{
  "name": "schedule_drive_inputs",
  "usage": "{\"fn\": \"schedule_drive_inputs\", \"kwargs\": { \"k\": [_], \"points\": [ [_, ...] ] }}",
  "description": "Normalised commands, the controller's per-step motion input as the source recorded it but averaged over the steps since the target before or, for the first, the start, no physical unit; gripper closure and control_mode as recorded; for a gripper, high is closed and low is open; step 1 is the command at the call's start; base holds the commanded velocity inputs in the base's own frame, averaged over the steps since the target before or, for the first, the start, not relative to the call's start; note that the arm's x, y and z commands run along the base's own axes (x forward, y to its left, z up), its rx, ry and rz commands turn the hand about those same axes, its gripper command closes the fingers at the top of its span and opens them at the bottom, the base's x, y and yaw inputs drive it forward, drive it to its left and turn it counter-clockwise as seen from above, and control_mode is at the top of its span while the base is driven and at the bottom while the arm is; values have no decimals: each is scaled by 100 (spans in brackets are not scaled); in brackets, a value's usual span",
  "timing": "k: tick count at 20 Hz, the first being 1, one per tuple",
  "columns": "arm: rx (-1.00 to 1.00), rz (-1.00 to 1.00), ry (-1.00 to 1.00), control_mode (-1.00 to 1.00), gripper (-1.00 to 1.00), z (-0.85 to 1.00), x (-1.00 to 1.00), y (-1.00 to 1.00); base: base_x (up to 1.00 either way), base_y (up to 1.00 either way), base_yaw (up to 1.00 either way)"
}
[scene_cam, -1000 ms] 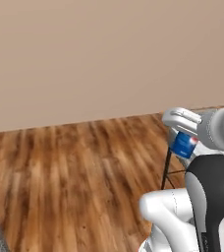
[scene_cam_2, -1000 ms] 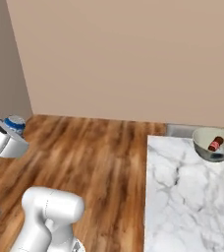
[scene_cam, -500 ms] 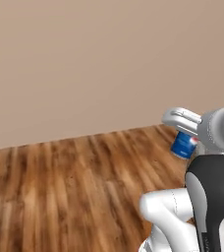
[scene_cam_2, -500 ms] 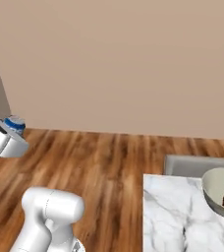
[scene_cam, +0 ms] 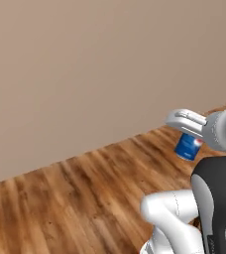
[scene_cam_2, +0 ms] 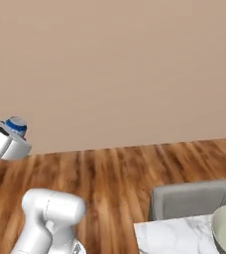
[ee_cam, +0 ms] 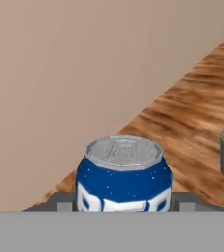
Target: Open the fridge, grab two sodas, and place both sodas inside the bowl with ice on the dining counter.
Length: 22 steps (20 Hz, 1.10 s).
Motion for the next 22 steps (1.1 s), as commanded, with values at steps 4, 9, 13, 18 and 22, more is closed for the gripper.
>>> {"fn": "schedule_drive_inputs", "kwargs": {
  "k": [4,9,13,18,22],
  "points": [
    [0,0,0,100,100,0,0,0,77,40,-56],
    [0,0,0,100,100,0,0,0,61,40,-61],
    [0,0,0,100,100,0,0,0,55,38,-62],
    [0,0,0,100,100,0,0,0,58,43,-60],
    [0,0,0,100,100,0,0,0,61,45,-59]
  ]
}}
